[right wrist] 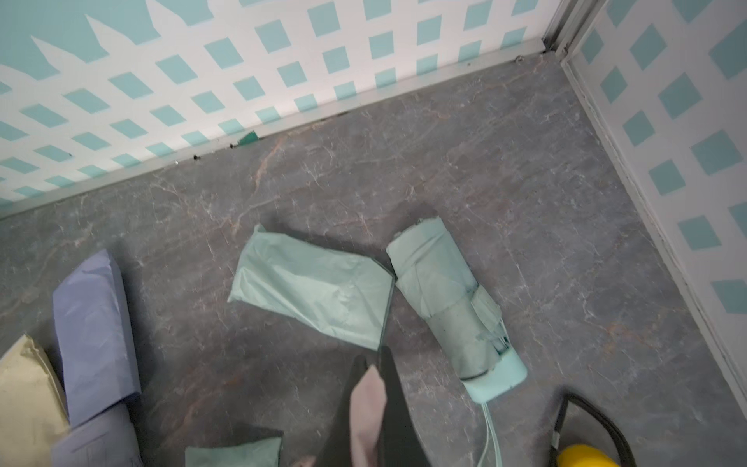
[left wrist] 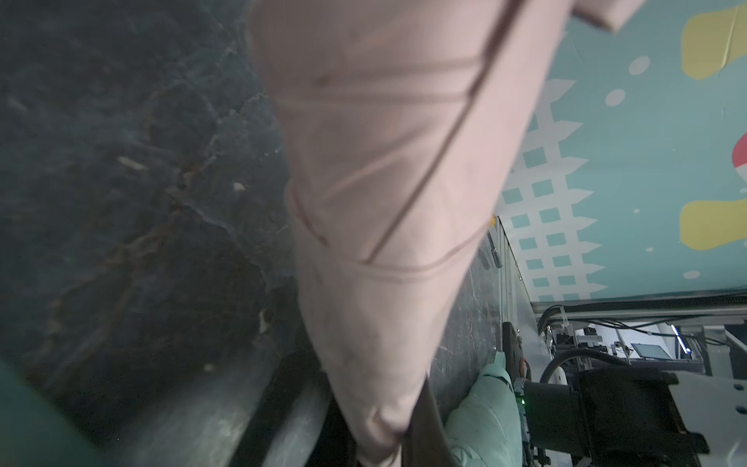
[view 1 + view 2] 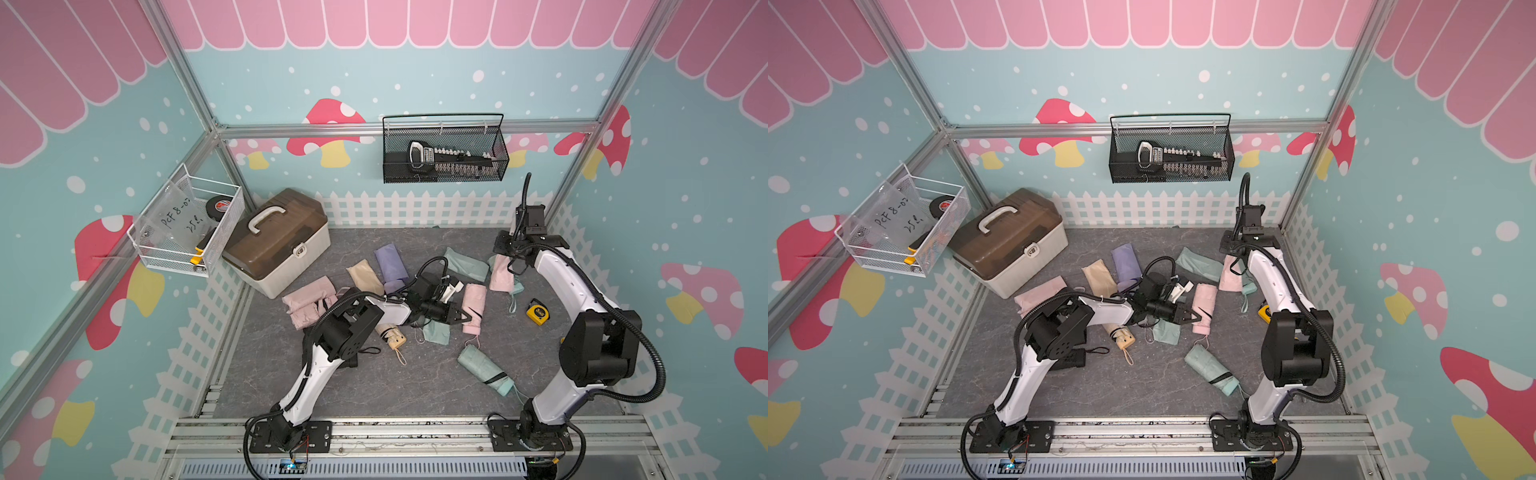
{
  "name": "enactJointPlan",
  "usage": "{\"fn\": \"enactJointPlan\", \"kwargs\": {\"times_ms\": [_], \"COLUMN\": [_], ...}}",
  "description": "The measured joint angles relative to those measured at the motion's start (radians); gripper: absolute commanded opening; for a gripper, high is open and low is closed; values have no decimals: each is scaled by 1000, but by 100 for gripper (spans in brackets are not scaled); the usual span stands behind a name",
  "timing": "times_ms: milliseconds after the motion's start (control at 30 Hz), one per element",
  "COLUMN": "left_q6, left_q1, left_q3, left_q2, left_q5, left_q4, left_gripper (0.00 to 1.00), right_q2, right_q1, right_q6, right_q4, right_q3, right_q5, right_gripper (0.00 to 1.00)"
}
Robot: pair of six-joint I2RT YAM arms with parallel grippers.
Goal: Take umbrellas out of sleeves
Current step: Take out the umbrella from the umbrella sleeve, then place the umbrella sleeve at the center of the board, then place the umbrella at the center of the board.
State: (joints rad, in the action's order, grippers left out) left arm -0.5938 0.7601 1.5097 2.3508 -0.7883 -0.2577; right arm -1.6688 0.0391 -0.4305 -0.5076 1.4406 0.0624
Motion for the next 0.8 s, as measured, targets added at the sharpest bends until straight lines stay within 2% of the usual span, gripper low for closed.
{"fn": "enactJointPlan", "kwargs": {"times_ms": [167,233,267,300,333,367,400,433,467,533,633,733,800], "left_q6": [42,56,61,68,78,84,91,95,102,111,131,166,208], "left_q1": [-24,-29,-29,-29,-29,-29,-28,-27,-27,-29,-40,-66,-90], "left_q3": [93,114,121,124,124,124,123,123,122,110,4,-222,-403], "left_q2": [0,0,0,0,0,0,0,0,0,-10,-97,-309,-505], "left_q5": [36,44,47,50,52,55,59,63,68,85,136,256,379], "left_q4": [128,162,171,180,184,189,194,194,193,188,163,84,-5], "left_gripper": [0,4,9,20,32,53,82,99,99,99,99,99,99], "right_q2": [24,13,6,-1,-5,-10,-13,-13,-13,-8,29,128,225], "right_q1": [0,0,0,0,0,0,0,0,0,0,0,0,0], "right_q6": [7,7,7,7,7,7,6,10,13,19,41,45,50], "right_q4": [-4,-9,-8,-7,-6,-3,1,5,10,31,83,182,290], "right_q3": [-180,-218,-229,-235,-238,-239,-239,-239,-239,-247,-298,-416,-536], "right_q5": [-30,-53,-66,-80,-89,-101,-110,-116,-121,-119,-79,-8,50], "right_gripper": [0,0,0,2,9,29,53,93,99,100,100,100,100]}}
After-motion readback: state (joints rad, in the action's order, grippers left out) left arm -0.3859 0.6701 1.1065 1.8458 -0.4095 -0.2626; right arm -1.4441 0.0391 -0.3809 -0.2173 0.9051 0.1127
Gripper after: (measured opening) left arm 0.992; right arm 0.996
